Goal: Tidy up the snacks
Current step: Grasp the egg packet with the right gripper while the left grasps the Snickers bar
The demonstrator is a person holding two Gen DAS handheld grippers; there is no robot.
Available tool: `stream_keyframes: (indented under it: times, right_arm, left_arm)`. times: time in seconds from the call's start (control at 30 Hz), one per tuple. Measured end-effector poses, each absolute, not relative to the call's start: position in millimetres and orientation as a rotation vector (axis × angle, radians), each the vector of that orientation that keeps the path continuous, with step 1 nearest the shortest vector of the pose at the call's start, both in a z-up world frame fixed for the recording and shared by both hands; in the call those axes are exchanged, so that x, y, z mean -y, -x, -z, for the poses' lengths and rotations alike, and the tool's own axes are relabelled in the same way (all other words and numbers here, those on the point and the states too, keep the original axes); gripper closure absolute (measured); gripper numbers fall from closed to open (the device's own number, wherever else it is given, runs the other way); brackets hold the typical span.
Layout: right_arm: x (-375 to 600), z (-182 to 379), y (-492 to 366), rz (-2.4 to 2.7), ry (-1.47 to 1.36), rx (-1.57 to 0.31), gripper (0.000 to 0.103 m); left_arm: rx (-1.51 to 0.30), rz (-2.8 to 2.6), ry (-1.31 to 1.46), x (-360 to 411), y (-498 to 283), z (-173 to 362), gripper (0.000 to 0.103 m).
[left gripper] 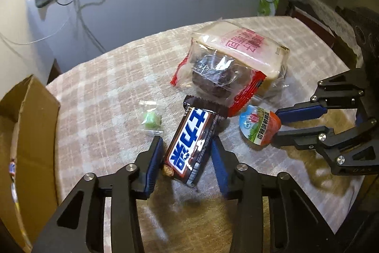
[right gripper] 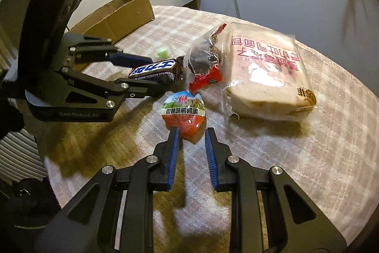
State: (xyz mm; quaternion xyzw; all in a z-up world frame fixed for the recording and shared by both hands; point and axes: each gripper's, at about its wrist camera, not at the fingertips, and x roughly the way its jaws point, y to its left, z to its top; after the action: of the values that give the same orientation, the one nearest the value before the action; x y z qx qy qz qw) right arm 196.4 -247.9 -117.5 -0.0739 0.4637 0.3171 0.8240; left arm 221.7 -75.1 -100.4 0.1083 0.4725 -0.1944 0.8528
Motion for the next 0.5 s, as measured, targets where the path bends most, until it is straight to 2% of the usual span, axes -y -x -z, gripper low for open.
stream_keyframes:
  times: [0.13, 0.17, 0.2, 0.23, 0.27, 0.3, 0.4, 0.47, 0.5]
  right_arm:
    - [248, 117, -196, -0.686, 0.142, -0.976, 0.078]
    - [247, 117, -196, -0.692, 0.148, -0.975, 0.074]
    - [246, 118, -196, -0.697, 0.149, -0.982, 0.054]
    - [245, 116, -197, -0.695, 0.150, -0.980, 0.029]
    - [242, 116, -198, -0.677, 0.162, -0.974, 0.021]
    - [241, 116, -200, -0.664, 0.172, -0.968, 0.019]
    - [233, 120, -212, -0.680, 0.152, -1.013, 0.020]
    - [230, 119, -218, -0.668, 0.148, -1.025, 0.030]
    - [229, 119, -220, -0.659, 0.152, -1.029, 0.042]
  left_arm:
    - [-0.995, 0.412, -0.184, 73, -224, 100, 0.068]
    - [-0.998, 0.413, -0.185, 74, -226, 99, 0.068]
    - [-1.000, 0.410, -0.188, 75, -226, 99, 0.068]
    - [-1.001, 0.414, -0.192, 77, -226, 98, 0.068]
    - [-1.001, 0.417, -0.196, 79, -226, 98, 0.065]
    - [-1.006, 0.419, -0.198, 81, -228, 99, 0.059]
    - [-1.025, 0.417, -0.199, 84, -234, 98, 0.061]
    - [-1.039, 0.393, -0.184, 82, -237, 97, 0.072]
    - [-1.050, 0.383, -0.162, 78, -239, 96, 0.076]
